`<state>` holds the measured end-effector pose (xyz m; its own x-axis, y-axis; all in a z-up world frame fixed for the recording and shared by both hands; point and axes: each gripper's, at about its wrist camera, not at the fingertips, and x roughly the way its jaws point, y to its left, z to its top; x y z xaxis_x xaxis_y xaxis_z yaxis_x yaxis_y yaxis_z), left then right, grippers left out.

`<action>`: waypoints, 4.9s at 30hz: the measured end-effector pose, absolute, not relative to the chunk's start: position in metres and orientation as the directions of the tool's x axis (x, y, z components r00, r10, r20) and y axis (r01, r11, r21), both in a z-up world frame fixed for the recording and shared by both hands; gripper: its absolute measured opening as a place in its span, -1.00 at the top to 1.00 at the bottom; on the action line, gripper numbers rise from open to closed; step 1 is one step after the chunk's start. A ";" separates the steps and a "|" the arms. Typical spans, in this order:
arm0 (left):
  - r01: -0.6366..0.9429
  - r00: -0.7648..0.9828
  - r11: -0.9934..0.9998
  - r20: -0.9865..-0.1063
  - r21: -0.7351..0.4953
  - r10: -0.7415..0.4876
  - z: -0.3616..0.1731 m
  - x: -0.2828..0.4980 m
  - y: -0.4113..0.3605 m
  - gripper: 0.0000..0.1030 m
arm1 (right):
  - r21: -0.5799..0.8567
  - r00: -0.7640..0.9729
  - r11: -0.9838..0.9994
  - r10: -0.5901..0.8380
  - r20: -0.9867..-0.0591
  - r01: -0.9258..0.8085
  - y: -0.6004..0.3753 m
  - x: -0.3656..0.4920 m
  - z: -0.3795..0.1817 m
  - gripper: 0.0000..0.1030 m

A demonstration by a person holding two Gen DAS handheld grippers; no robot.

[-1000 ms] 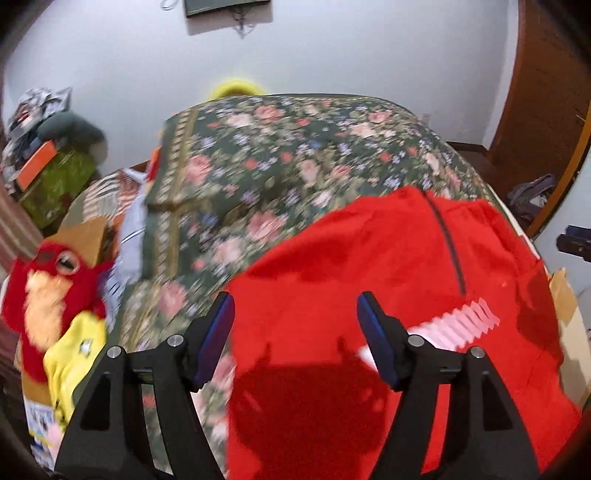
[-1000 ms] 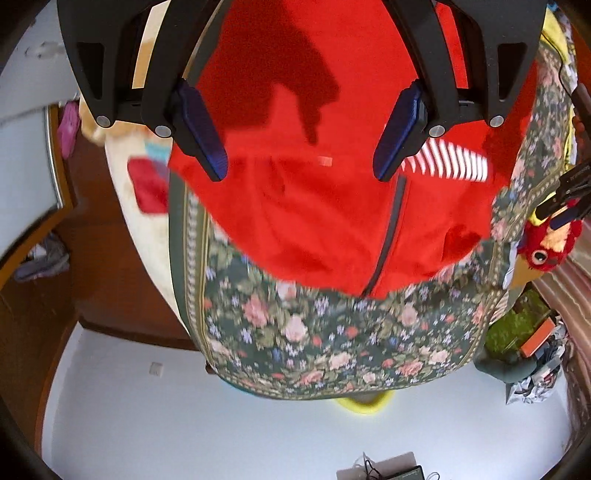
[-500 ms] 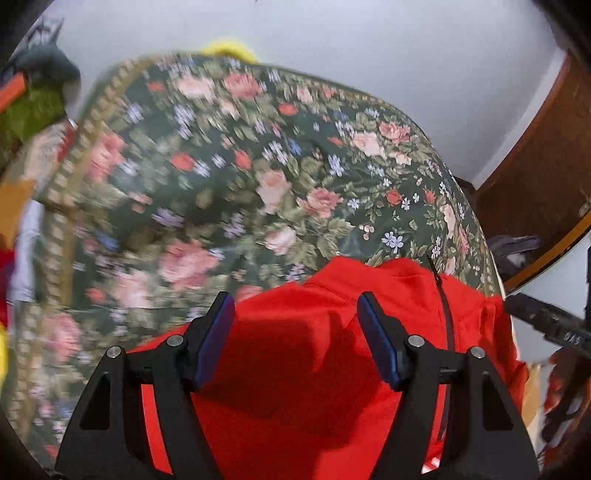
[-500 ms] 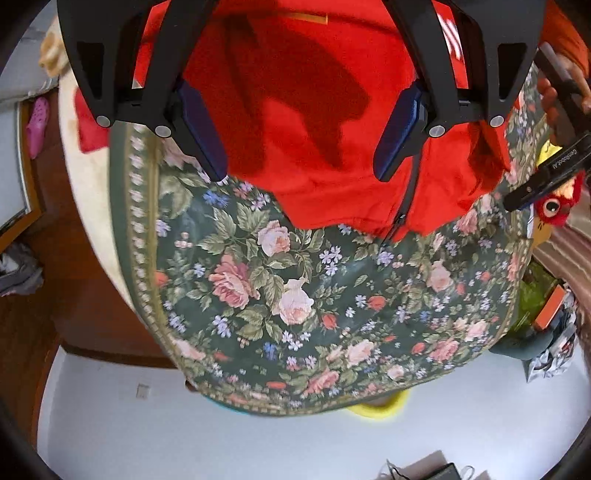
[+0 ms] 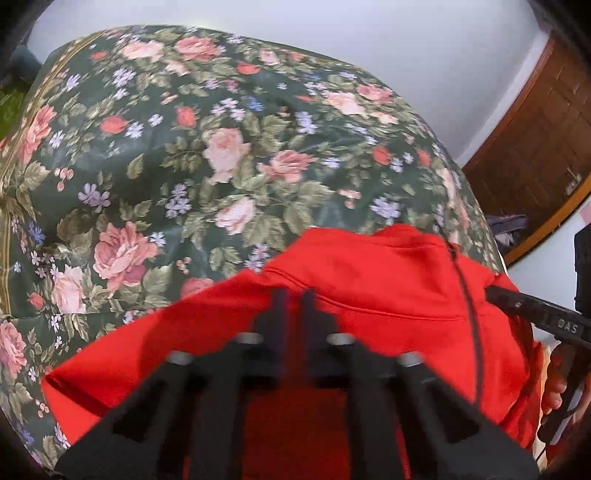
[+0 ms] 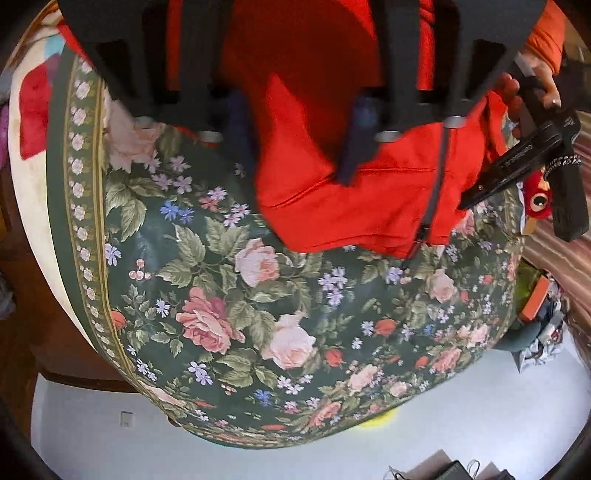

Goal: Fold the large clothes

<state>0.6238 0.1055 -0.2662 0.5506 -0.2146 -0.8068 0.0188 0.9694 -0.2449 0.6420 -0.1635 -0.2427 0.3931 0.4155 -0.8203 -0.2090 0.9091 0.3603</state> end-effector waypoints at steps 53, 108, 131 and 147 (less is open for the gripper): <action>0.174 0.550 0.981 -0.835 0.082 -0.028 -0.159 0.459 0.018 -0.17 | 0.274 0.391 0.898 0.402 -0.828 -0.344 -0.201 0.380 -0.217 0.34; -0.235 0.526 0.931 -0.842 -0.280 -0.120 -0.221 0.355 0.222 -0.16 | 0.254 0.504 0.966 0.241 -0.830 -0.044 -0.242 0.432 -0.210 -0.16; -0.299 0.495 0.918 -0.865 -0.261 -0.084 -0.267 0.436 0.238 0.93 | 0.057 0.623 0.993 0.108 -0.775 -0.101 -0.235 0.475 -0.216 0.93; -0.280 0.418 0.960 -0.899 0.010 0.132 -0.281 0.432 0.219 0.86 | 0.095 0.609 0.994 0.039 -0.792 0.060 -0.318 0.442 -0.225 0.29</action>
<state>0.4323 0.2188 -0.2807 0.4183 0.1318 -0.8987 -0.2804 0.9598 0.0102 0.4422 -0.3177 -0.2247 0.6089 0.0388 -0.7923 0.0597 0.9937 0.0945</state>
